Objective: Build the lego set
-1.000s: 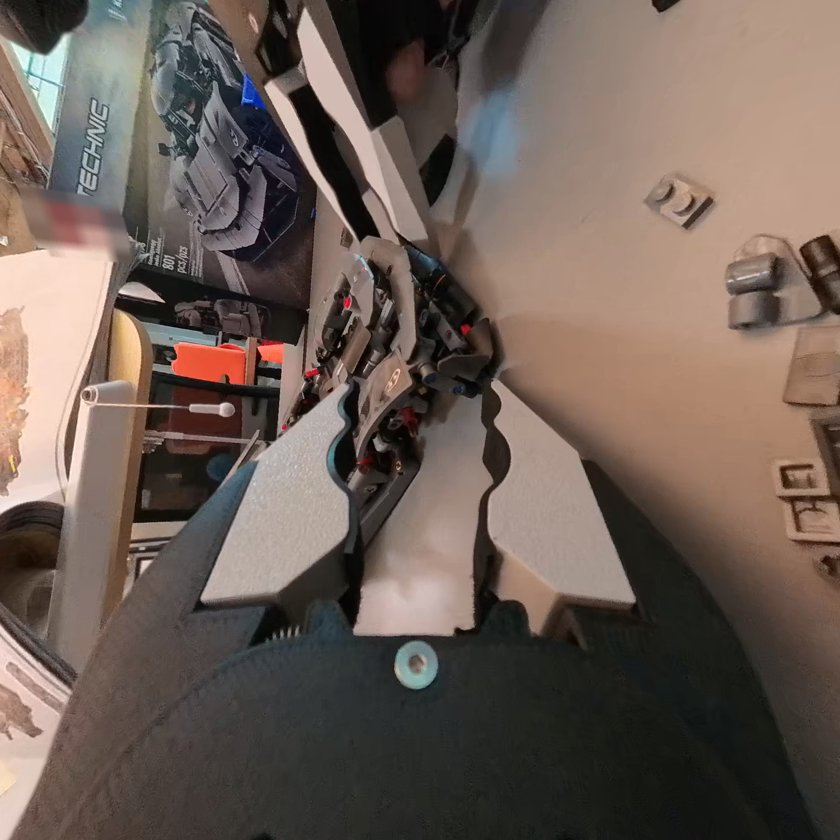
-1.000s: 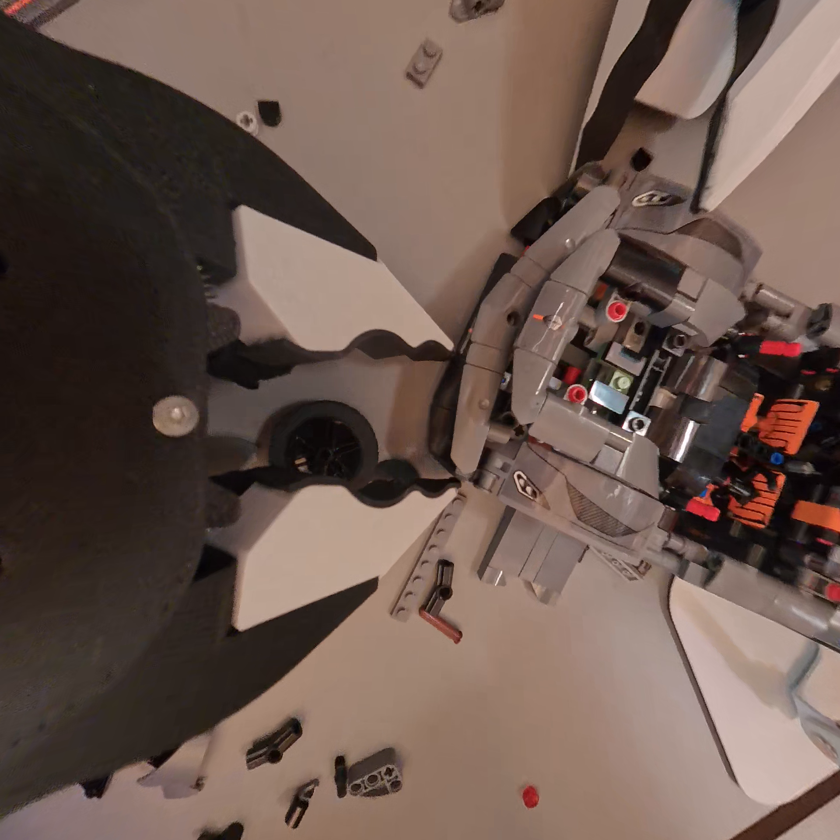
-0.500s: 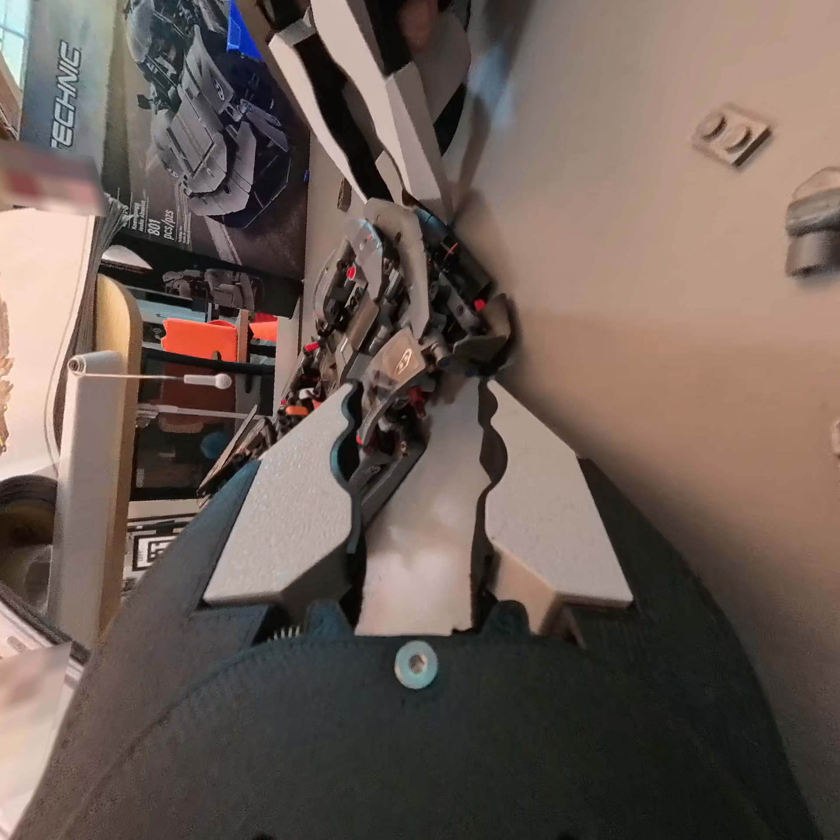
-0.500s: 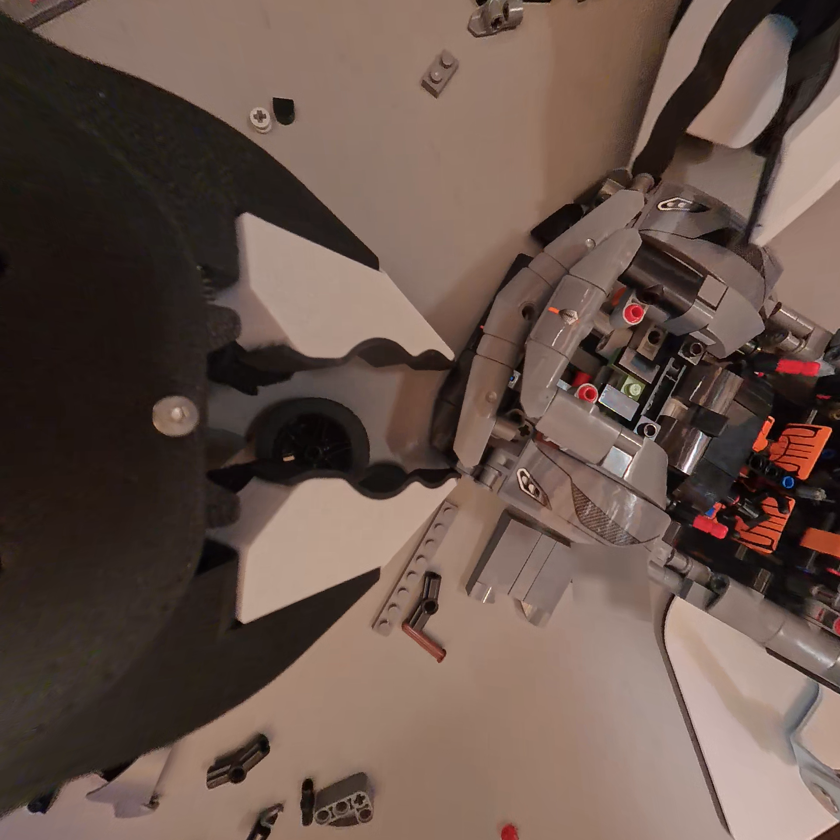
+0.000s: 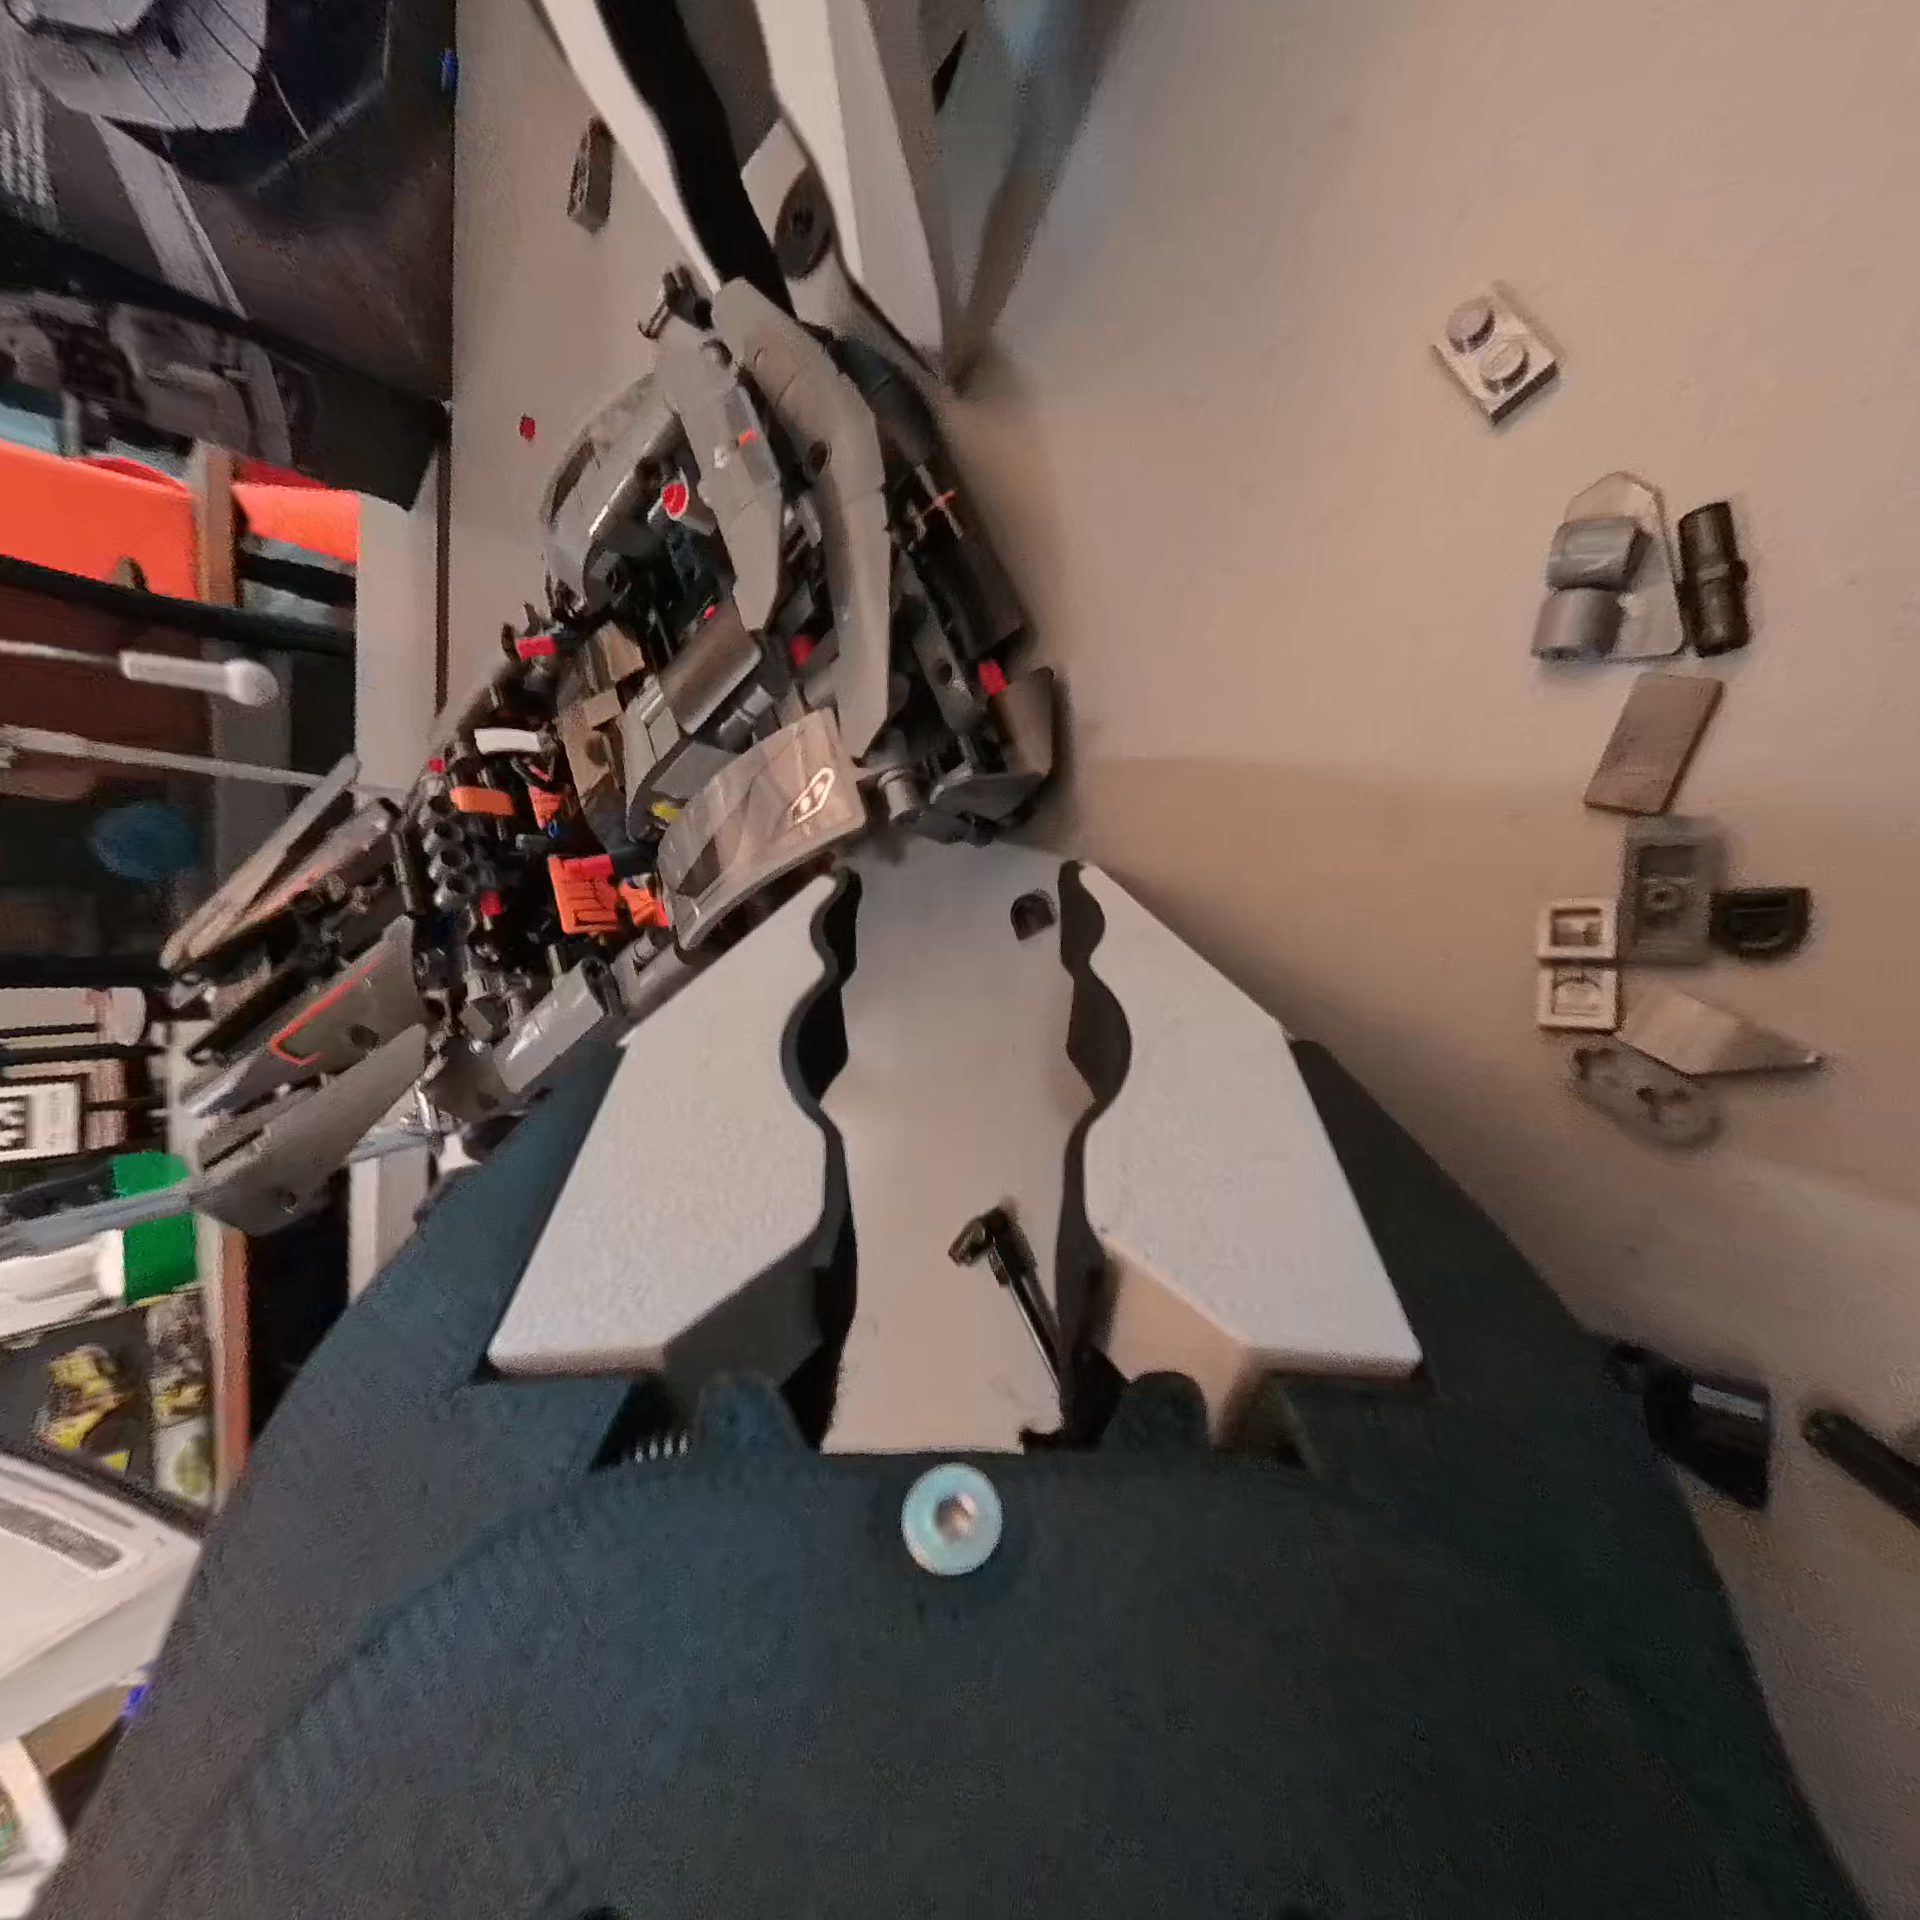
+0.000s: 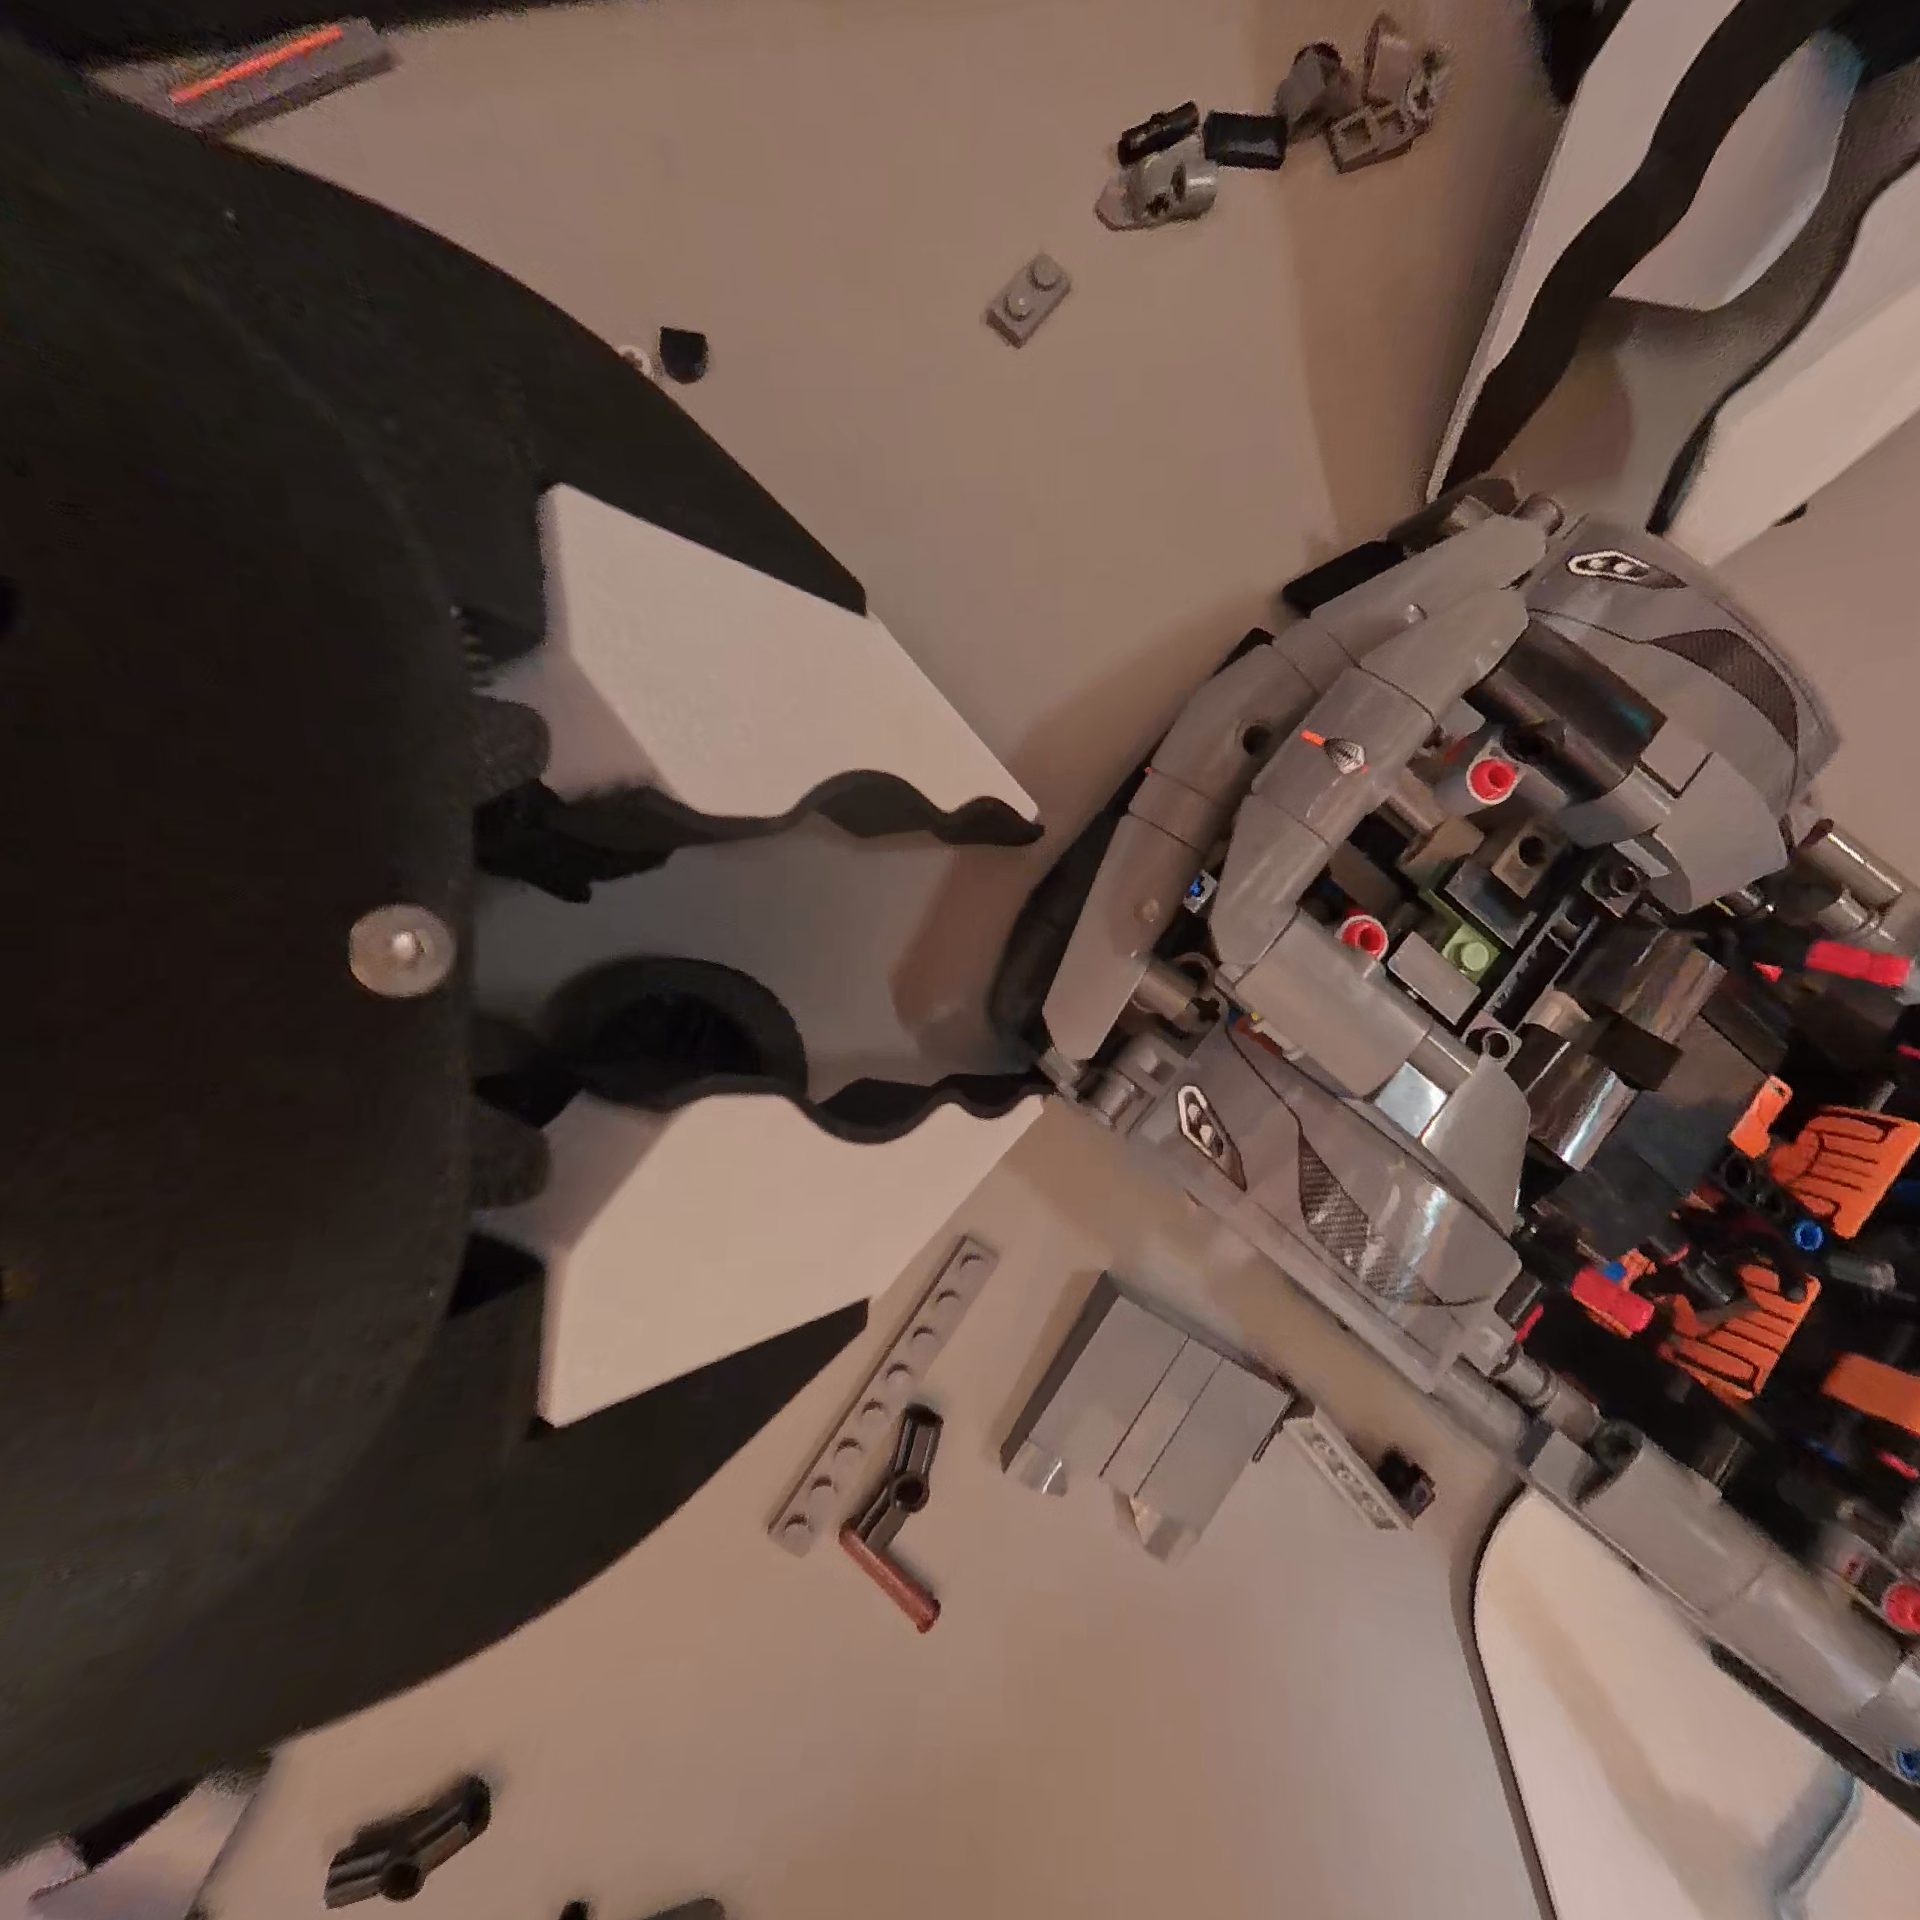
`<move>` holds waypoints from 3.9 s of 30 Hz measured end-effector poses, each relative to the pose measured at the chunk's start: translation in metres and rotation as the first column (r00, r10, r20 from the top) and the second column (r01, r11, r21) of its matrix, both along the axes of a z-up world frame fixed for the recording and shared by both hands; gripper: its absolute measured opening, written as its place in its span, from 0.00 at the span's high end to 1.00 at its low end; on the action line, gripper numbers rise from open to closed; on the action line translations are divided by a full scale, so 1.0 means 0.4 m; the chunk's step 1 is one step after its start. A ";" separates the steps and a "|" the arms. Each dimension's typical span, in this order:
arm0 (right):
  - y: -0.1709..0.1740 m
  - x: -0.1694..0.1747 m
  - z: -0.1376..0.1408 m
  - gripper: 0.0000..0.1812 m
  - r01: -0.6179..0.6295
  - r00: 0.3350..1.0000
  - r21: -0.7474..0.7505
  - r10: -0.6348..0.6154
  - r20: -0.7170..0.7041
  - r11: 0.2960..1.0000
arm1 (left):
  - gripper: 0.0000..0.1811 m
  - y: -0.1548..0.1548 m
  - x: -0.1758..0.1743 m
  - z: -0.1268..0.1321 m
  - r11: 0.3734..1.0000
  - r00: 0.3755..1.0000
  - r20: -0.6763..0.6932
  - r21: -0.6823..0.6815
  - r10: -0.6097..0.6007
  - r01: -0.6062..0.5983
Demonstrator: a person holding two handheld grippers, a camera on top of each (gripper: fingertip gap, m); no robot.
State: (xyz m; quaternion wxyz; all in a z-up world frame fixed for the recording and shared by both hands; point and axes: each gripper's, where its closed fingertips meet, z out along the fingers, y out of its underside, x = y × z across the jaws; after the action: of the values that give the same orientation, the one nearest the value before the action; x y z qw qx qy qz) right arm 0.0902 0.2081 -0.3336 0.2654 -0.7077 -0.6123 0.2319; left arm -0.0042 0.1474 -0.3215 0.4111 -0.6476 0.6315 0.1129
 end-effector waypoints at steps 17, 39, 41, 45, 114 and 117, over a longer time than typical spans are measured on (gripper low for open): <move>-0.085 -0.058 -0.001 0.87 -0.147 0.989 0.022 0.147 0.025 0.989 | 0.79 -0.051 -0.093 -0.018 0.942 0.955 0.230 -0.317 0.187 -0.108; -0.087 -0.067 -0.001 0.90 -0.150 0.989 0.030 0.150 0.008 0.988 | 0.91 -0.050 -0.087 -0.032 0.894 0.911 0.366 -0.448 0.187 -0.004; -0.086 -0.067 -0.001 0.90 -0.152 0.988 0.035 0.151 0.009 0.988 | 0.95 -0.046 -0.092 -0.032 0.895 0.912 0.362 -0.445 0.195 -0.015; -0.086 -0.068 -0.001 0.91 -0.153 0.988 0.038 0.152 0.009 0.988 | 0.97 -0.050 -0.092 -0.034 0.904 0.921 0.354 -0.427 0.161 0.007; -0.074 -0.080 -0.001 0.86 0.028 1.000 -0.040 -0.027 0.012 0.999 | 1.00 -0.046 -0.071 -0.033 0.989 0.988 0.104 -0.106 0.117 -0.106; -0.074 -0.081 0.000 0.86 0.031 0.999 -0.046 -0.031 0.011 0.998 | 1.00 -0.042 -0.064 -0.033 0.990 0.990 0.082 -0.090 0.114 -0.107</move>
State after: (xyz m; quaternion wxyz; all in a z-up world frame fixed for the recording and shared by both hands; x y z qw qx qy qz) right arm 0.0579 0.1784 -0.3338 0.2494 -0.7244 -0.5969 0.2384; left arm -0.0297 0.1306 -0.3348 0.4035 -0.7028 0.5804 0.0802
